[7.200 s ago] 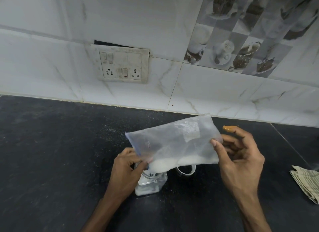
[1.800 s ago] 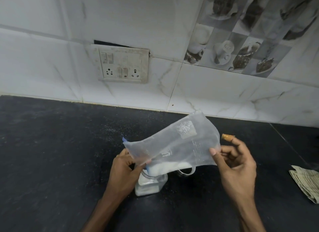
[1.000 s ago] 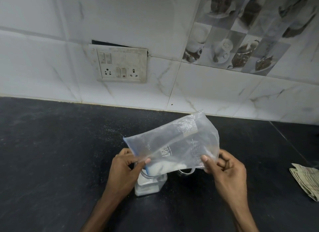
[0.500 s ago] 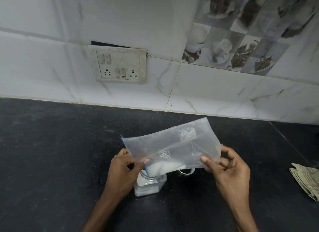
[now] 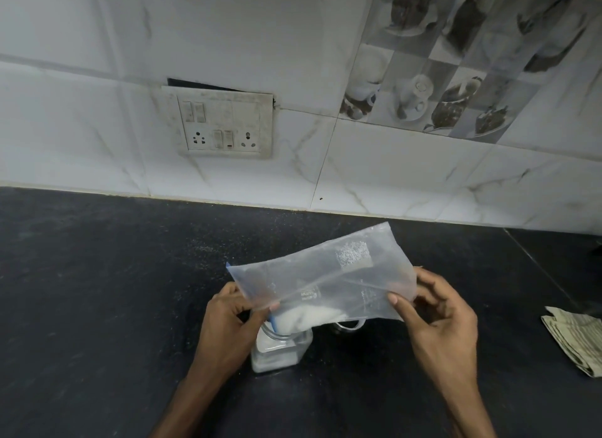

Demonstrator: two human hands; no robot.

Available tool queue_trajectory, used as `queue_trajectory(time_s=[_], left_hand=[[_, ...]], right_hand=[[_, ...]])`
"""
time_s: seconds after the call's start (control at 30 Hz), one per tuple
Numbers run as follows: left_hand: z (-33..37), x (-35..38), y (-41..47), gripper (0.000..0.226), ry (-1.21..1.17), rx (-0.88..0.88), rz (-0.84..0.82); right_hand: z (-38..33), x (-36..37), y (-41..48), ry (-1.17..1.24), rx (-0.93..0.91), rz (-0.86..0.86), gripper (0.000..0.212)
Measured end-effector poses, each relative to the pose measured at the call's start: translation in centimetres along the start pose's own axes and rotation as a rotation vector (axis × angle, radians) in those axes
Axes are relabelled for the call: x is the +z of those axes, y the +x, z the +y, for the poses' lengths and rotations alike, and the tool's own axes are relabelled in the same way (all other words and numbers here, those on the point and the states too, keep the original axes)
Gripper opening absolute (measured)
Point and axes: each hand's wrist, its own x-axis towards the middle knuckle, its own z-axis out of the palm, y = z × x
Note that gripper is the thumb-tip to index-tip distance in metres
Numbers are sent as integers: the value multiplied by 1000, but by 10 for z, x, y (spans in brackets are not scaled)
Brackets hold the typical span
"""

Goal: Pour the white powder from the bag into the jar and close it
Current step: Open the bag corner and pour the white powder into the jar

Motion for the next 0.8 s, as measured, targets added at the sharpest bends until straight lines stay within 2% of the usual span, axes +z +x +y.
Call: queue_trajectory(time_s=[0.17,0.27,0.3,0.4,0.47,0.73,0.8], left_hand=[[-1,0,0,34,18,5,-24],[-6,1,-1,18,4,-43,-7],[-5,1,-1,19,0,-54,-3],[-1,-1,1,6,-27,-38,-4],[2,-2,1,20,9,0,-12],[0,-2,1,6,17,-1,-13],[2,-2,1,16,-4,-22,-7]], right_hand=[[0,5,-4,2,-34,70,42],[-3,8,-3,-3,-26,76,43],[-5,10,-4,-14,-23,63,43],[-8,11,-3,-5,-17,122,49],[-9,11,-2,-5,-3,112,49],[-6,9,-2,37,-18,119,43],[-6,10,-2,21,-23,130,44]])
